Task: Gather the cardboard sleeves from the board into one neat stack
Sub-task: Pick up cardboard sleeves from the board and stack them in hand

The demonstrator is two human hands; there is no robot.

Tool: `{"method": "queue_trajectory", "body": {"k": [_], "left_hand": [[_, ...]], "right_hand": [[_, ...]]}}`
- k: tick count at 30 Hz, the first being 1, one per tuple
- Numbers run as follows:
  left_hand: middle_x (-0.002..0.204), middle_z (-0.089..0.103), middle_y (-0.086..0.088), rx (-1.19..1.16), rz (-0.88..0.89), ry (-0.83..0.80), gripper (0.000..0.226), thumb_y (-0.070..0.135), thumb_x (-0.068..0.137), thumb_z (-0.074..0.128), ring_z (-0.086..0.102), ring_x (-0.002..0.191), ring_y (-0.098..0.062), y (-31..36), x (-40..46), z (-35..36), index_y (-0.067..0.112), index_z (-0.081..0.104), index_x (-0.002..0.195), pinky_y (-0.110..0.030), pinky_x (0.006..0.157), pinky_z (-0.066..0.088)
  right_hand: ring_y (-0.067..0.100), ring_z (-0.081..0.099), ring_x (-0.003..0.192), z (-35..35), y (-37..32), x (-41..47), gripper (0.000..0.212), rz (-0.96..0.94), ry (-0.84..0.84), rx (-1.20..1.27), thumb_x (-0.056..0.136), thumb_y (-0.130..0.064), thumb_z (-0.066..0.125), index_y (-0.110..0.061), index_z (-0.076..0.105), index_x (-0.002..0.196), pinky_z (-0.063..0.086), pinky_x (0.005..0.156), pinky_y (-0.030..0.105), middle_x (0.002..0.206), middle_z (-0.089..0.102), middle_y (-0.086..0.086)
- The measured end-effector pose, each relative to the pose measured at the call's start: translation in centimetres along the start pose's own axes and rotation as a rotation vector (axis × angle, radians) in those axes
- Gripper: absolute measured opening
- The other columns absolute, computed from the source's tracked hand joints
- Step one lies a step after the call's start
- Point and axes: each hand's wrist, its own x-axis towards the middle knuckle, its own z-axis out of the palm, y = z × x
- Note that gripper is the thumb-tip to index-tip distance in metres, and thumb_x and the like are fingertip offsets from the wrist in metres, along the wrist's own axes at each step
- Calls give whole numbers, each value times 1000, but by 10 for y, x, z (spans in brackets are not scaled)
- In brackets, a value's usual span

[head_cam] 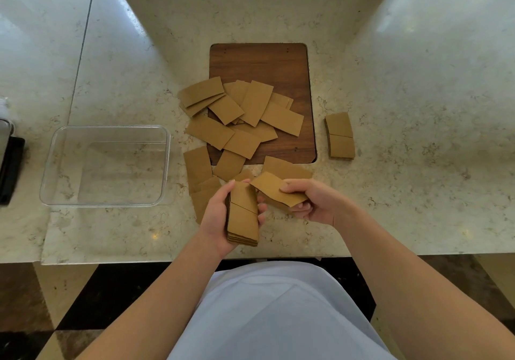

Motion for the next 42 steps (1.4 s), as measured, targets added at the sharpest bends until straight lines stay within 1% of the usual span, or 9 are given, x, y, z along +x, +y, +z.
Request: {"method": "queue_trajectory", "body": {"k": [8,12,15,19,26,32,35,38,42], "left_hand": [[98,67,-20,-1,-11,40,36,42,102,55,65,75,-30,0,-1,0,17,62,126,-38,62,58],[92,68,-20,0,-14,55,37,44,103,54,66,73,-31,-1,-1,-1,16,62,126,-38,61,58],[96,66,-20,-5,-20,59,38,46,103,53,65,77,-31,-2,0,-2,16,60,125,-38,62,57],[97,65,-20,-26,-28,48,40,49,102,55,65,80,-32,-4,3,-4,15,63,121,-41,64,59],[114,76,-23,17,-27,65,56,55,102,53,78,88,-36,-9,9,-7,6,79,112,-48,77,63],[110,75,-17,54,22,-9,43,58,99,55,75,88,-32,-10,5,-4,25,66,123,-49,74,62],[107,75,-16,95,55,-23,40,56,99,54,74,83,-29,-11,5,0,29,63,127,-44,71,62],[96,65,-13,107,70,-48,43,60,96,56,64,75,-25,-8,7,9,32,59,128,-38,65,60],[96,64,-14,79,52,-96,49,69,91,56,64,79,-27,-7,9,13,31,63,120,-39,67,58]], "right_hand": [[25,60,75,11,10,4,23,-125,137,3,102,-18,59,-7,67,120,43,60,24,90,68,13],[9,30,54,10,13,7,24,-272,290,52,96,-18,68,-8,71,118,24,43,17,65,43,-5],[8,42,50,12,17,6,18,-389,477,49,91,-21,75,-8,77,103,31,41,17,63,52,0],[6,72,86,28,28,2,12,-560,557,-164,89,-20,77,-30,84,89,52,69,17,92,81,-2],[19,57,100,58,55,-1,35,-843,585,-968,97,-3,63,-24,74,122,52,86,35,109,73,-7],[28,43,124,64,46,-8,43,-699,462,-1332,96,2,53,-21,74,125,40,106,33,142,56,8],[19,42,126,59,32,-5,38,-569,398,-1108,100,-8,50,-26,75,122,40,105,31,143,52,-2],[17,50,125,35,17,7,30,-536,733,-943,101,-21,55,-22,66,129,42,106,33,133,59,-1],[26,40,132,5,6,21,64,-204,954,-1208,89,-47,72,-20,50,143,37,107,41,141,48,3]]}}
